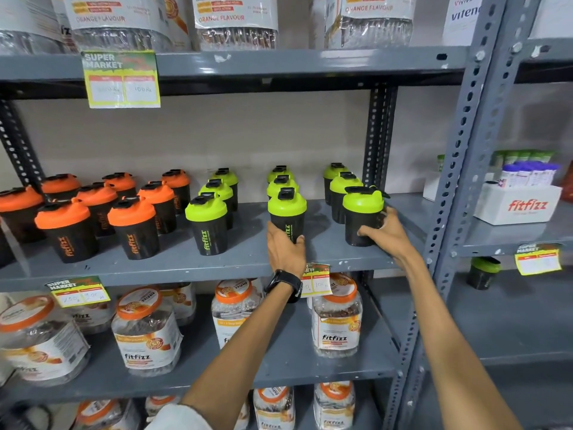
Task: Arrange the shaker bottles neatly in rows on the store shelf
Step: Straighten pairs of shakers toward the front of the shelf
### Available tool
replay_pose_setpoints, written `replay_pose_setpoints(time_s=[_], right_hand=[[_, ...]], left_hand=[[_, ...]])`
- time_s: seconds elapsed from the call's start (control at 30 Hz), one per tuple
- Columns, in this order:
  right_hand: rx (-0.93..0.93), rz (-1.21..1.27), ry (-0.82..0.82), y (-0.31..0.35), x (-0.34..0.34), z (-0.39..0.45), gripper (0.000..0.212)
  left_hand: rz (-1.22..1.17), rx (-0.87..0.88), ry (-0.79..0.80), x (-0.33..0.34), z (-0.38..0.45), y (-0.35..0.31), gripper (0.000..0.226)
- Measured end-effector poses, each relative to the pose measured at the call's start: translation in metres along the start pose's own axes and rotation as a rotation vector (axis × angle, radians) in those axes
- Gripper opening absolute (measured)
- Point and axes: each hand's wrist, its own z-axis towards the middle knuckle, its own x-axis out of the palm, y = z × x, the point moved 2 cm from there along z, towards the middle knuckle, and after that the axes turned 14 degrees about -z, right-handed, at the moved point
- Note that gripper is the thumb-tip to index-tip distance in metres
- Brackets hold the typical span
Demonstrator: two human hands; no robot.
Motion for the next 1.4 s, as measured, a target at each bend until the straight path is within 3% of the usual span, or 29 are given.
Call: replay_pose_setpoints(time_s=[0.13, 0.23, 0.3, 0.43, 0.53, 0.6, 0.7, 0.77, 1.1, 1.17, 1.3, 1.4], right_hand=[[0.014, -0.084, -0.255, 0.008, 0.021, -0.019, 0.106], [0.007, -0.12, -0.347, 0.012, 0.027, -0.021, 0.095], [0.022, -0.093, -0.317, 0.01, 0.021, -0.015, 0.083], [0.015, -0.005, -0.101, 0.0, 0.008, -0.003, 0.059], [0.013, 0.027, -0.02, -0.005, 0.003, -0.002, 0.051], [0.002, -0.039, -0.113, -0.004, 0.003, -0.009, 0.058], [0.021, -0.116, -0.277, 0.002, 0.017, -0.023, 0.093], [0.023, -0.16, -0.334, 0.007, 0.028, -0.028, 0.103], [-0.02, -0.124, -0.327, 0.01, 0.028, -0.023, 0.061], [-0.027, -0.107, -0.353, 0.009, 0.03, -0.024, 0.068], [0.001, -0.123, -0.432, 0.011, 0.042, -0.032, 0.105], [0.048, -0.116, -0.436, 0.015, 0.052, -0.031, 0.1]], left_hand=[[-0.038, -0.022, -0.009, 0.0, 0.0, -0.004, 0.068], [-0.059, -0.032, -0.017, 0.0, -0.002, -0.007, 0.078], [-0.061, -0.035, -0.019, -0.001, -0.002, -0.008, 0.078], [-0.049, -0.029, -0.018, -0.001, 0.0, -0.005, 0.071], [-0.046, -0.027, -0.022, 0.0, -0.001, -0.005, 0.068], [-0.057, -0.025, -0.025, 0.0, 0.0, -0.005, 0.07], [-0.07, -0.023, -0.031, 0.001, 0.0, -0.007, 0.07], [-0.069, -0.02, -0.033, 0.001, 0.001, -0.007, 0.07], [-0.064, -0.014, -0.026, 0.0, 0.001, -0.004, 0.068], [-0.065, -0.02, -0.032, 0.001, 0.001, -0.004, 0.07], [-0.067, -0.04, -0.046, 0.003, 0.0, -0.006, 0.085], [-0.044, -0.047, -0.047, 0.005, 0.0, -0.009, 0.085]])
